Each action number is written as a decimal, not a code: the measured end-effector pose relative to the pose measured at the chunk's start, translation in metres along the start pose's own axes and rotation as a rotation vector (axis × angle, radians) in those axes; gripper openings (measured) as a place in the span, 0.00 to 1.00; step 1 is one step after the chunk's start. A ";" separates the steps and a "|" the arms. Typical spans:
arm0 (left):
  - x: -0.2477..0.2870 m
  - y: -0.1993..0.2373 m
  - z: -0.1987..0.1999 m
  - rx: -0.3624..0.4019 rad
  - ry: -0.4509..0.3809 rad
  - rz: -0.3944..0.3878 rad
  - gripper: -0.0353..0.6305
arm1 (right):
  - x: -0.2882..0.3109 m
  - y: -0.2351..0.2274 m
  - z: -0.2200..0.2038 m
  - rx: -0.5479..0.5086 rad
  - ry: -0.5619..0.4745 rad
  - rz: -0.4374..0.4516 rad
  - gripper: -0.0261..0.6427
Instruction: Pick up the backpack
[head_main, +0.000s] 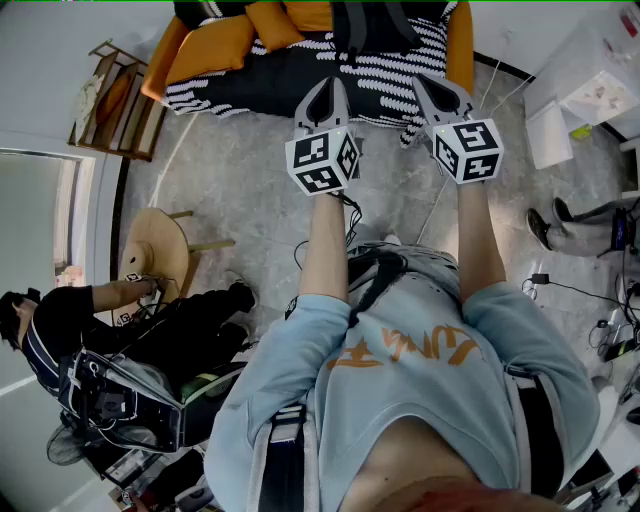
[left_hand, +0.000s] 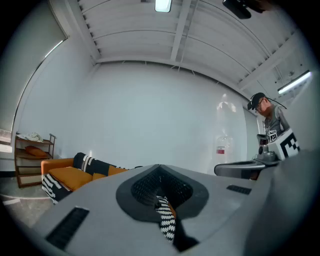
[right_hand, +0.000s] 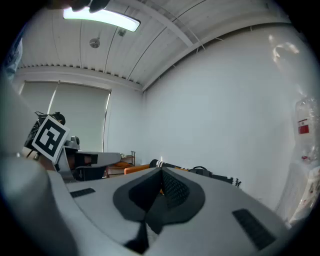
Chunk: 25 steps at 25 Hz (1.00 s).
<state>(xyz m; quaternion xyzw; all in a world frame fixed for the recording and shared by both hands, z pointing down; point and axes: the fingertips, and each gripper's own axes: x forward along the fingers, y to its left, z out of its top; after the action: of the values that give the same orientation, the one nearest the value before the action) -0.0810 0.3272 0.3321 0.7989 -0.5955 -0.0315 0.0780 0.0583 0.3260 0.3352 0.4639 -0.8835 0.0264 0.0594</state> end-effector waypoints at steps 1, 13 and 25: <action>0.002 0.003 0.001 0.000 0.000 -0.003 0.08 | 0.004 0.001 0.002 -0.001 -0.002 0.001 0.08; 0.004 0.004 0.007 0.000 -0.005 -0.004 0.08 | 0.006 -0.010 0.018 0.090 -0.069 -0.012 0.08; -0.005 0.026 -0.001 -0.060 -0.015 0.048 0.08 | 0.014 -0.015 0.006 0.096 -0.021 0.006 0.08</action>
<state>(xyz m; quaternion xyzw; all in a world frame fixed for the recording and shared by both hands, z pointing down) -0.1069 0.3250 0.3369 0.7814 -0.6139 -0.0534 0.0983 0.0620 0.3052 0.3314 0.4640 -0.8831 0.0640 0.0281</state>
